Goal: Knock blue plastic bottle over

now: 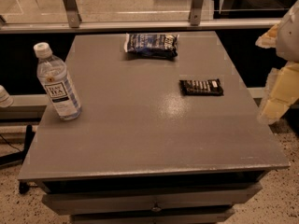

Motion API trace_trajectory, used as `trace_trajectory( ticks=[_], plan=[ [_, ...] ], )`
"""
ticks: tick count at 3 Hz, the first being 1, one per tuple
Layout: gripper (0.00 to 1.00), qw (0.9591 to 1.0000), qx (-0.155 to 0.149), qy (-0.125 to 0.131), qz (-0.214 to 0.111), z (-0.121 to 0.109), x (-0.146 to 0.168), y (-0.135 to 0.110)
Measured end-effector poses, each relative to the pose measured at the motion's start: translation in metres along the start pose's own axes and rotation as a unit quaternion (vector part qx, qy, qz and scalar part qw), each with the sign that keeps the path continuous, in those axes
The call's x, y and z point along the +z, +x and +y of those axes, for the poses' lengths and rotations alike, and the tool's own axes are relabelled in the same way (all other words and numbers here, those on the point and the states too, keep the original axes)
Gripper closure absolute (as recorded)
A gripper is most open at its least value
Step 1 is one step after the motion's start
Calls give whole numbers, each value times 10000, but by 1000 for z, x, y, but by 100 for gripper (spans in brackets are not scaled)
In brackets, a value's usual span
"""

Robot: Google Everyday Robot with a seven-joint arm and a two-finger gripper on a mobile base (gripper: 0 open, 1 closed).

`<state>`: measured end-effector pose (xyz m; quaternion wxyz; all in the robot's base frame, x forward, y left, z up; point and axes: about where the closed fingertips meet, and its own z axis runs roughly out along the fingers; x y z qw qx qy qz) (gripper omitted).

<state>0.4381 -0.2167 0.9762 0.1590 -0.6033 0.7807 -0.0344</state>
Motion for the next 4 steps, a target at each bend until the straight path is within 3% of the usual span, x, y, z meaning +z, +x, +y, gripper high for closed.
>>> trace_trajectory(
  ticks=[1,2,3,4],
  plan=[
    [0,10000,0,0,0,0,0,0],
    [0,9986,131,-201,-468,4,11,-9],
    [0,9887,358,-504,-1364,20,40,-36],
    [0,9680,426,-812,-2337,42,73,-81]
  ],
)
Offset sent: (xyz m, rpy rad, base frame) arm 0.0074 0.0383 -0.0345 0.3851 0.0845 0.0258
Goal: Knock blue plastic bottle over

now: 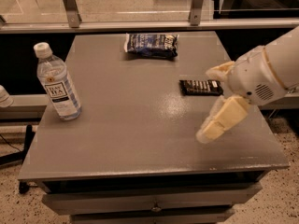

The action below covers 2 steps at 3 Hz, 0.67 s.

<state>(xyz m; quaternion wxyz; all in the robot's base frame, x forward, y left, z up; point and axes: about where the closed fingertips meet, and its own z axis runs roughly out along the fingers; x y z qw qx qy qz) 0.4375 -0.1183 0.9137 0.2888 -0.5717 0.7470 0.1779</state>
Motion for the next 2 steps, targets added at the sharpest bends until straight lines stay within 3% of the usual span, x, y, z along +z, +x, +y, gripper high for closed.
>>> trace_trajectory(
  ticks=[1,2],
  plan=[
    [0,9951,-48,-244,-952,21,45,-36],
    [0,9889,-80,-407,-1424,36,49,-75]
  ],
)
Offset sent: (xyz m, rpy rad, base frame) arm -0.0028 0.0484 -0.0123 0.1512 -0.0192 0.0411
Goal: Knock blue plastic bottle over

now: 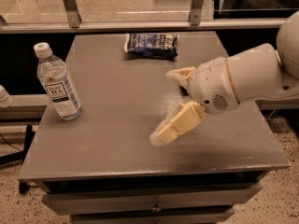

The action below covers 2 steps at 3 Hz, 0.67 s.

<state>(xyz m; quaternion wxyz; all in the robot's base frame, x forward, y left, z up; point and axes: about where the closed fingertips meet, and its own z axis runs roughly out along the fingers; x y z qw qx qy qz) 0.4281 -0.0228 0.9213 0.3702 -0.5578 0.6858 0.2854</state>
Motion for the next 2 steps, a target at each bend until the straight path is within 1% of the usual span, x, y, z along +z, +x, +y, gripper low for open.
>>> trace_trajectory(
  ticks=[1,2],
  plan=[
    [0,10000,-1,0,0,0,0,0],
    [0,9991,-84,154,-384,-6,9,-11]
  ],
)
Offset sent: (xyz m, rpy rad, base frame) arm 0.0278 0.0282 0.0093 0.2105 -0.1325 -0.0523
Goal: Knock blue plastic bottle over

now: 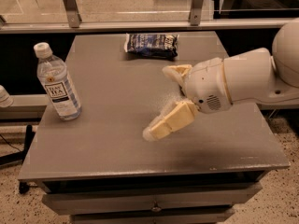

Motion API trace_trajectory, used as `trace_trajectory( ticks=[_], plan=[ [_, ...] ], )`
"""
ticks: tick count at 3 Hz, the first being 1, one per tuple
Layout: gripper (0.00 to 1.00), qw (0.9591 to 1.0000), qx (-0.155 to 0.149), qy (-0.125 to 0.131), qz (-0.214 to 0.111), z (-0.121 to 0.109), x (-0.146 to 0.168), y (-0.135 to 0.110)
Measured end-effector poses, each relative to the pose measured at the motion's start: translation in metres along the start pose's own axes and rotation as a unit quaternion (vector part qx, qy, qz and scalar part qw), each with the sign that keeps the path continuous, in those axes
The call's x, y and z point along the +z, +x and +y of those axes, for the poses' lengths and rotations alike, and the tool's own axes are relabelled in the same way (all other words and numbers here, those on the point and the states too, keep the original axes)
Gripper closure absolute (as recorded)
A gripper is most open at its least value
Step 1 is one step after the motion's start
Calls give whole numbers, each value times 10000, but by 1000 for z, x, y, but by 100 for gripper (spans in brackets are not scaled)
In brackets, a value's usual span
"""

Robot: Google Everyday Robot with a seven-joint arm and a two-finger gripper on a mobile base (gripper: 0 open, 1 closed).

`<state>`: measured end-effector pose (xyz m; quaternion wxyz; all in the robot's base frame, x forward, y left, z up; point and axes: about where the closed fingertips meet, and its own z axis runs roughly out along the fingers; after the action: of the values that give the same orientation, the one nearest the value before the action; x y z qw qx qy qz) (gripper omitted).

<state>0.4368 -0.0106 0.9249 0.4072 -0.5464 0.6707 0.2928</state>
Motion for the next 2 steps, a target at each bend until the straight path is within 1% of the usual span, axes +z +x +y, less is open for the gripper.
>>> trace_trajectory(
  ticks=[1,2],
  plan=[
    [0,9983,-169,50,-555,-17,44,-20],
    [0,9952,-304,-46,-924,-30,94,-40]
  ],
)
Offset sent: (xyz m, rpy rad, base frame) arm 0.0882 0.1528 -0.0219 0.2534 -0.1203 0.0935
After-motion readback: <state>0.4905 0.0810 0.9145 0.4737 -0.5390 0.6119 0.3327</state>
